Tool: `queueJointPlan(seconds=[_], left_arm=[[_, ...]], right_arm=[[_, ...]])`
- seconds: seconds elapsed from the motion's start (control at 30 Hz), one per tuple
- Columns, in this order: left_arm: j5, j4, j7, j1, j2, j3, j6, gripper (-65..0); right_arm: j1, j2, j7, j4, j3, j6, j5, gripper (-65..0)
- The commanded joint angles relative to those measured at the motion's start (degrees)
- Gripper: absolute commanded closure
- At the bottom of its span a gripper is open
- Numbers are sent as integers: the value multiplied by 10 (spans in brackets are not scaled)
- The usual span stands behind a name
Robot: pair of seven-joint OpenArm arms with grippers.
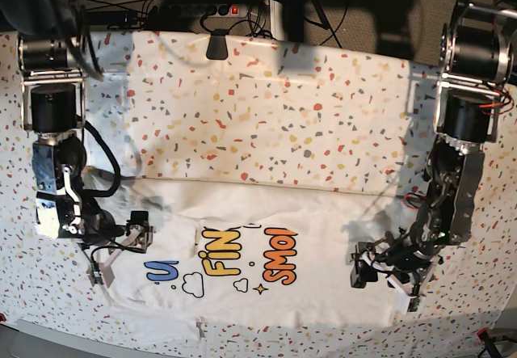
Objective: Fold the T-shirt properly
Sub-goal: 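Move both grippers toward the shirt's side edges near the fold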
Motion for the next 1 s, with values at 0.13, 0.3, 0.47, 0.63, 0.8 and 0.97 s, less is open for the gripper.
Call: queueJointPlan(seconds=[0.13,0.3,0.47,0.63,0.8,0.97], left_arm=[[-4,8,-24,2,-1,-2,-2,-449],[27,8,-101,33,-1,-3,2,-449],[71,8,-101,48,-1,-3,4,-448],[55,8,-105,47,-1,-3,12,-448],[56,-12,-113,43,-1,-3,-18,-448],[56,-95,-126,15,-1,-3,-33,-448]], right_arm=[[20,6,14,9,15,7,-44,-470],[4,6,46,9,15,6,-71,-470],[-17,5,74,9,15,6,-71,-470],[-21,5,92,-20,15,7,-71,-470],[-21,6,102,-62,15,27,-73,-470],[-21,6,113,-64,15,41,-73,-470]])
